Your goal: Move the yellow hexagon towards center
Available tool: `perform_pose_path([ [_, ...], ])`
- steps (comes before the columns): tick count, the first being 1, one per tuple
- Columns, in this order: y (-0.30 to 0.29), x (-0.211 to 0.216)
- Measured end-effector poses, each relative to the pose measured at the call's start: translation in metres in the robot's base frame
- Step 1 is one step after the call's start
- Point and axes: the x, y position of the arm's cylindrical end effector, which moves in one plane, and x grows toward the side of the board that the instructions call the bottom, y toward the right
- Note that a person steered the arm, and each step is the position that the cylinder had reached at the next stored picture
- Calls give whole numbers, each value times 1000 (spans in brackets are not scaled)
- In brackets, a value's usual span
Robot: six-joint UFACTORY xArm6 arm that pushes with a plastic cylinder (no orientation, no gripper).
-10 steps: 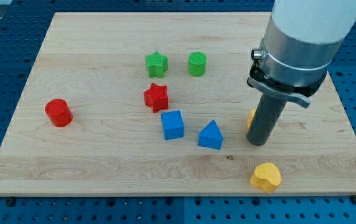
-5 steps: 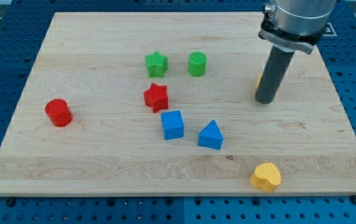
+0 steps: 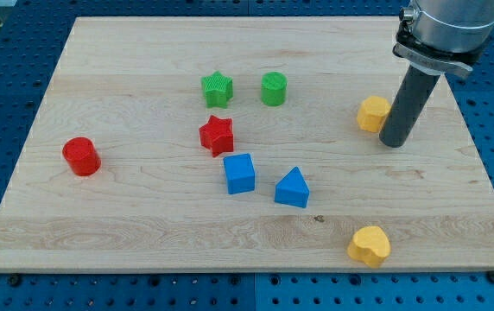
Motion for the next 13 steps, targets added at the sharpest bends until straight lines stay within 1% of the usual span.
perform_pose_path([
  [3, -2, -40],
  [6, -2, -40],
  [7, -3, -27],
  [8, -3, -22],
  [9, 2, -35],
  [10, 22, -47],
  [11, 34, -82],
  [12, 35, -99],
  [13, 34, -99],
])
